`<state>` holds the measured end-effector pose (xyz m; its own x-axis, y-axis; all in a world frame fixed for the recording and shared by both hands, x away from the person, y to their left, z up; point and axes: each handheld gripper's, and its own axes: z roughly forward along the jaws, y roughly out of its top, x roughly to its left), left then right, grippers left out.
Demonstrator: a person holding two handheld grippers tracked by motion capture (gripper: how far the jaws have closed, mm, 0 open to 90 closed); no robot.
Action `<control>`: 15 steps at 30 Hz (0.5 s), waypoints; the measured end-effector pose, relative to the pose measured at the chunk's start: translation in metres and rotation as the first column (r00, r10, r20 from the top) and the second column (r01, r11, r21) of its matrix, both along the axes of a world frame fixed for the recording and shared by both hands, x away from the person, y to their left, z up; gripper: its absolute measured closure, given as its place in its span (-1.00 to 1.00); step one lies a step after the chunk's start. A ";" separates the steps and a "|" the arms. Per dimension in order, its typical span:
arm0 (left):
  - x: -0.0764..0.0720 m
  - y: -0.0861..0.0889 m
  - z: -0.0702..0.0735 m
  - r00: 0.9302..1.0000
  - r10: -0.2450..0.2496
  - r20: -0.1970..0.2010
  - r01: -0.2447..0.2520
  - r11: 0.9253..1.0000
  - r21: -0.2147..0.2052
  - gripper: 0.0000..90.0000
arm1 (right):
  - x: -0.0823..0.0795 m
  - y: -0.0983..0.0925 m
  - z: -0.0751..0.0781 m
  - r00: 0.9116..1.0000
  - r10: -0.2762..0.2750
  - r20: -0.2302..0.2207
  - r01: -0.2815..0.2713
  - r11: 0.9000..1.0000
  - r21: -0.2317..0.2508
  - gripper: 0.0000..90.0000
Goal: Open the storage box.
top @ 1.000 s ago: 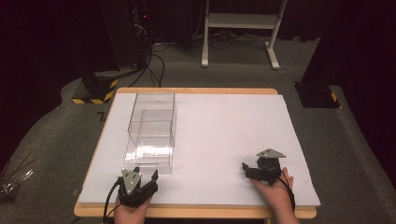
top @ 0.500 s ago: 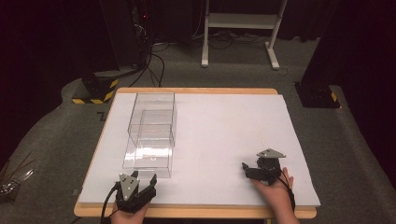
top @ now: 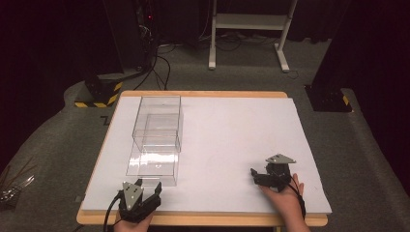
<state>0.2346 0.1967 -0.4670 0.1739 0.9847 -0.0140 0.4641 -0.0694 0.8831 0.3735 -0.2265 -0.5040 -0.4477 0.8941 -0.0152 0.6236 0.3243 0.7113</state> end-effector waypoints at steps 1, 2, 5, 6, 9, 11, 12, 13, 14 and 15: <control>0.000 0.000 0.000 1.000 0.001 -0.002 -0.001 1.000 -0.002 -0.25 | 0.000 0.000 0.000 1.000 0.003 0.002 -0.003 1.000 -0.001 -0.66; 0.000 0.000 0.000 1.000 0.001 -0.002 -0.001 1.000 -0.002 -0.25 | 0.000 0.000 0.000 1.000 0.003 0.002 -0.003 1.000 -0.001 -0.66; -0.002 0.000 0.000 1.000 -0.002 -0.004 0.002 1.000 -0.007 -0.25 | 0.000 0.000 0.000 1.000 0.001 0.000 -0.001 1.000 0.000 -0.66; -0.002 0.000 0.000 1.000 -0.002 -0.004 0.002 1.000 -0.007 -0.25 | 0.000 0.000 0.000 1.000 0.001 0.000 -0.001 1.000 0.000 -0.66; -0.002 0.000 0.000 1.000 -0.001 -0.002 0.001 1.000 -0.004 -0.25 | 0.000 0.000 0.000 1.000 0.002 0.001 -0.002 1.000 -0.001 -0.66; -0.003 0.000 0.000 1.000 -0.002 -0.002 0.002 1.000 -0.003 -0.25 | 0.000 0.000 0.000 1.000 0.002 0.001 -0.002 1.000 -0.001 -0.66; -0.003 0.000 0.000 1.000 -0.002 -0.002 0.002 1.000 -0.002 -0.25 | 0.000 0.000 0.000 1.000 0.002 0.001 -0.002 1.000 -0.001 -0.66; -0.003 0.000 0.000 1.000 -0.002 -0.003 0.002 1.000 -0.003 -0.25 | 0.000 0.000 0.000 1.000 0.003 0.002 -0.003 1.000 -0.001 -0.66; -0.004 0.001 0.001 1.000 -0.001 -0.005 0.001 1.000 -0.005 -0.25 | 0.000 0.000 0.000 1.000 0.003 0.001 -0.003 1.000 -0.001 -0.66; -0.004 0.000 0.001 1.000 0.000 -0.010 0.000 1.000 -0.006 -0.25 | 0.000 0.000 0.000 1.000 0.002 0.001 -0.002 1.000 -0.001 -0.66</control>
